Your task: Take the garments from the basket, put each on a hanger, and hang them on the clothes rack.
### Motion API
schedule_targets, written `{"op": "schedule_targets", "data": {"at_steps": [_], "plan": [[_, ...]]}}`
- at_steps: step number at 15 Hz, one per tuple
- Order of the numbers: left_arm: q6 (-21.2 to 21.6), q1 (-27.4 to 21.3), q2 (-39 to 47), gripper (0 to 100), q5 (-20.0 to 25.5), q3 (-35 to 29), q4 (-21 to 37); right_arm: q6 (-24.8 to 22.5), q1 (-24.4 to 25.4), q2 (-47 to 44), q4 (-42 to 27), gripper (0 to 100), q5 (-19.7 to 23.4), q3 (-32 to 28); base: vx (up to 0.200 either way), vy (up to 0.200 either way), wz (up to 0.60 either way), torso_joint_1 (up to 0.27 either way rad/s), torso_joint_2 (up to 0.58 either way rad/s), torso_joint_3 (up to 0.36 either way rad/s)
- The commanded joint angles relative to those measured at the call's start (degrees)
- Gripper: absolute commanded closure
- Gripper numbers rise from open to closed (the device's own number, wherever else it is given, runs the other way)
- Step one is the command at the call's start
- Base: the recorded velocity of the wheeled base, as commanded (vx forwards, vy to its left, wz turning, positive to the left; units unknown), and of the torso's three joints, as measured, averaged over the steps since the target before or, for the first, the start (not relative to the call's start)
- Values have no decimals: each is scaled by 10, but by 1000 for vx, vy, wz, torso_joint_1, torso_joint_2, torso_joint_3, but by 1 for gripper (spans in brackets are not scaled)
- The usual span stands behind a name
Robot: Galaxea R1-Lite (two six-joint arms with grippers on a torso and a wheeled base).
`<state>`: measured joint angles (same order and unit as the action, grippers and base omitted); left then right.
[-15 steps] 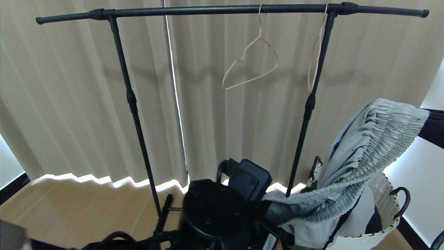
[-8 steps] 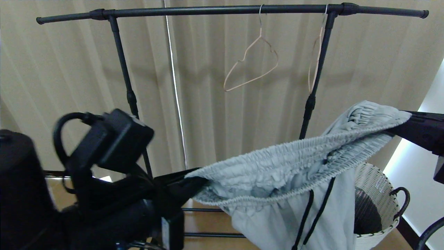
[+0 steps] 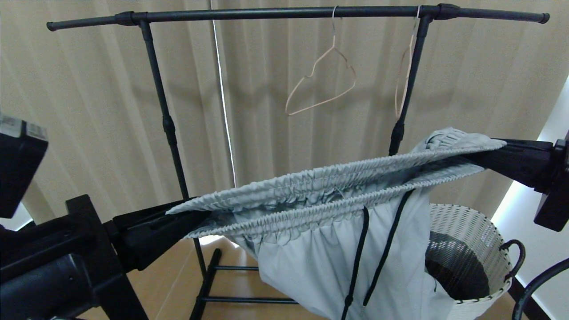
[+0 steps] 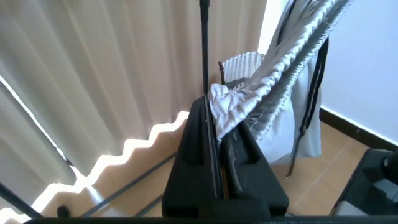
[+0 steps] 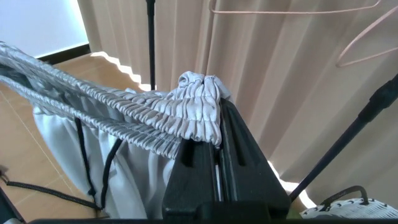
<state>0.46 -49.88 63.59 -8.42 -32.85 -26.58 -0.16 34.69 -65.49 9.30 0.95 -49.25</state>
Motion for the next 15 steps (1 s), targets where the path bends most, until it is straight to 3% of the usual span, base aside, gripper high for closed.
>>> {"op": "schedule_targets", "data": {"at_steps": [1,13,15], "plan": [[2,8,-7,100,0,-2,-1,0,0,-7,0,100,0,-5,0,200,0,2,12,2],[3,60,15,100,1,-10,-1,0,0,-8,0,100,0,-13,0,200,0,4,3,4],[5,66,17,100,0,-10,-2,0,0,-9,0,100,0,-17,0,0,0,0,0,0]]}}
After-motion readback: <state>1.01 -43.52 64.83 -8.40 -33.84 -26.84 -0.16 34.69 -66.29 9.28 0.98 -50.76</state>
